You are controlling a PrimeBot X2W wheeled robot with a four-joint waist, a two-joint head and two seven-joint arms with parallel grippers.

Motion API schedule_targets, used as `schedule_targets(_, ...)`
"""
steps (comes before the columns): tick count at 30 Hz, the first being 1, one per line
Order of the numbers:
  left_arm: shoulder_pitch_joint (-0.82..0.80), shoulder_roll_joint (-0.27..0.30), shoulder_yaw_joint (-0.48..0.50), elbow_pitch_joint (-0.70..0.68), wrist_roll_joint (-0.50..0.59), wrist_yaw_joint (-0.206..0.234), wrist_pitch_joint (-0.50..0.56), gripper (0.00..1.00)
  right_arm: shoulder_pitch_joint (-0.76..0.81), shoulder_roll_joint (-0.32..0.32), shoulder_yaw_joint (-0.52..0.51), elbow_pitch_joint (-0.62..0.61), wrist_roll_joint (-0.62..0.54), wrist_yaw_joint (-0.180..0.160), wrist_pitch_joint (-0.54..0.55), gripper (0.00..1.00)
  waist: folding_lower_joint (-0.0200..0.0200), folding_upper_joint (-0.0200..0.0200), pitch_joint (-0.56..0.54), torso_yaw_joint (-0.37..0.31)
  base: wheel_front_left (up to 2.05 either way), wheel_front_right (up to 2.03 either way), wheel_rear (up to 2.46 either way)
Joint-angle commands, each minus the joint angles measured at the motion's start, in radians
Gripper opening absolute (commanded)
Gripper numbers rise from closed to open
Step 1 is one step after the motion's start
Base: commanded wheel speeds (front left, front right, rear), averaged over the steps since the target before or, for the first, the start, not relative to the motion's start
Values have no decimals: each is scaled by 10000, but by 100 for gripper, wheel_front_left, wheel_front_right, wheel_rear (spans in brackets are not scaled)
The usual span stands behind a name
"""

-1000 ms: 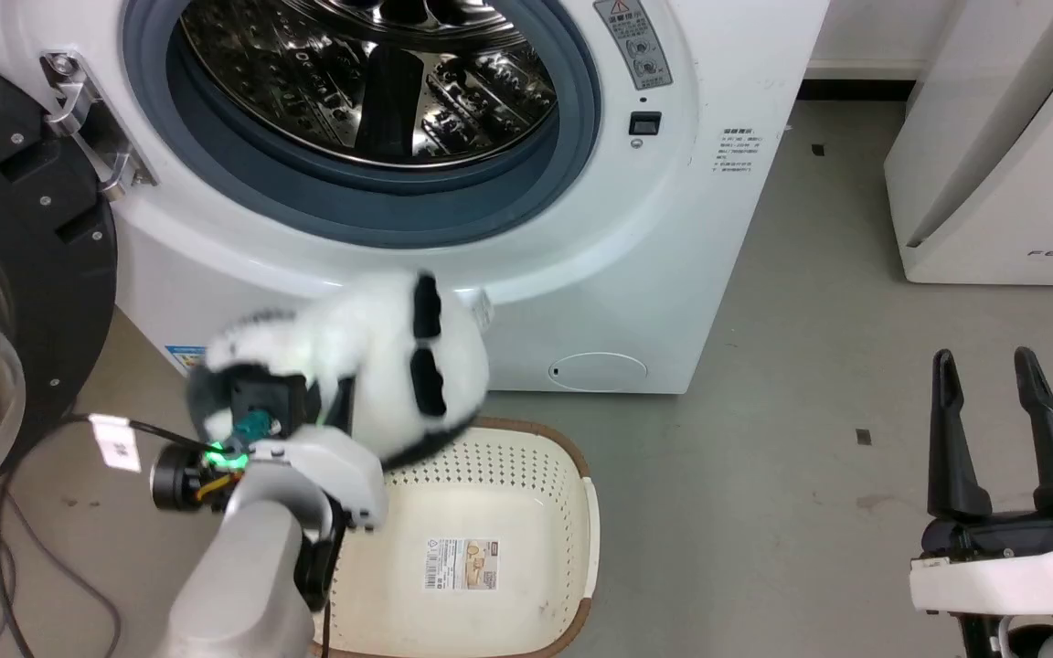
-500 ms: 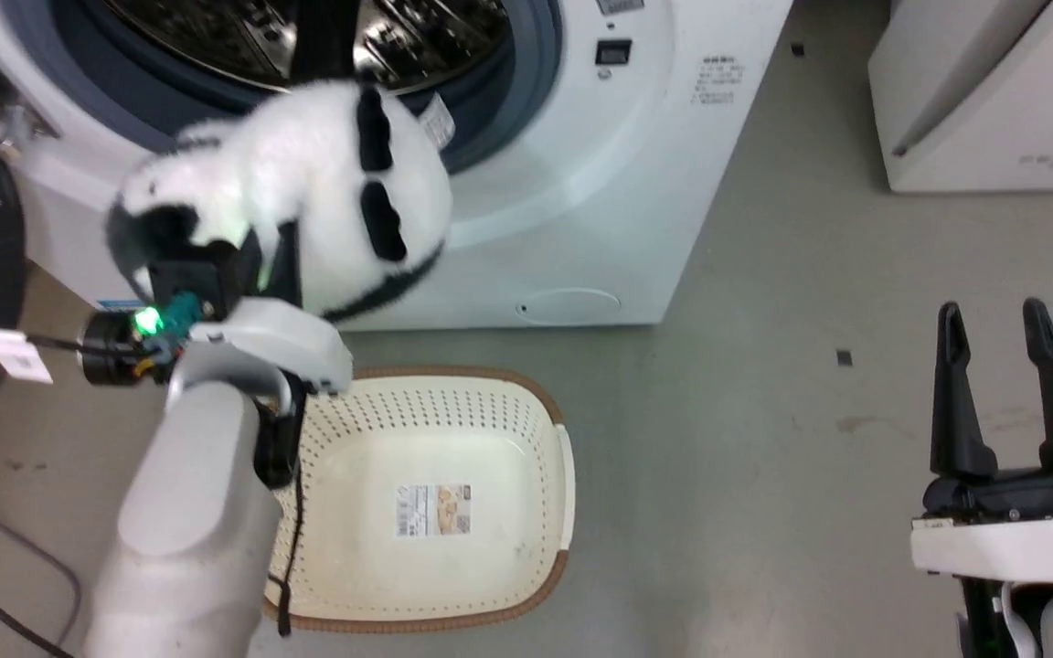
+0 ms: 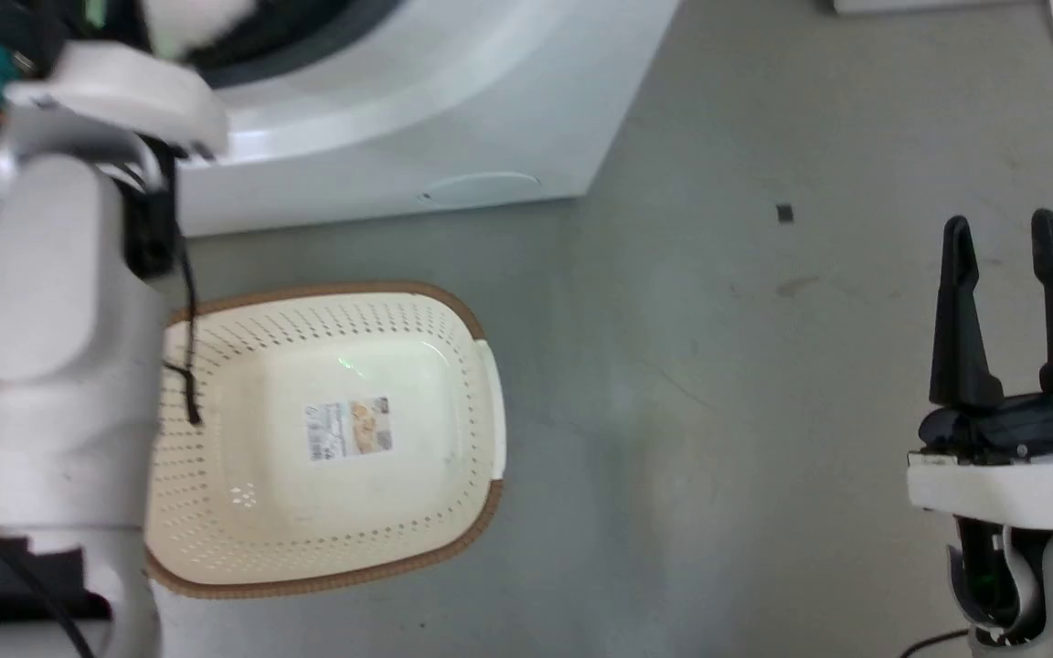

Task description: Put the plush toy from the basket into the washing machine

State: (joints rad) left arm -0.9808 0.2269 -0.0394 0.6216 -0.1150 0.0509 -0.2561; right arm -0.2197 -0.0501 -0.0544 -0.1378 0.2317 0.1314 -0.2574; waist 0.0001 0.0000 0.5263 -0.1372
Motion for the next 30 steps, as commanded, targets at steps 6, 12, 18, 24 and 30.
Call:
schedule_targets(6, -1509, 867, 441, 321, 219, 95, -57, 0, -516, -1, 138, -191, 419, -7, -44, 100, -1, 0, 1570, -1190, 0, 0, 0)
schedule_targets(12, -2780, 1648, 836, 707, 293, 182, -57, 0, -641, -1, 193, -218, 659, -7, -44, 100, -1, 0, 2228, -1609, 0, 0, 0)
schedule_targets(18, -3808, 2119, 823, 1099, 478, 104, -57, 0, -767, -1, 246, -228, 770, -7, -44, 100, -1, 0, 2560, -1797, 0, 0, 0)
schedule_targets(24, -4058, 2142, 679, 1489, 663, 246, -57, 100, -803, -1, 243, -144, 792, -7, -44, 100, -1, 0, 2559, -1775, 0, 0, 0)
schedule_targets(30, -3476, 1935, 664, 1403, 607, 326, -57, 100, -766, -1, 264, -68, 690, -7, -44, 100, -1, 0, 2160, -1579, 0, 0, 0)
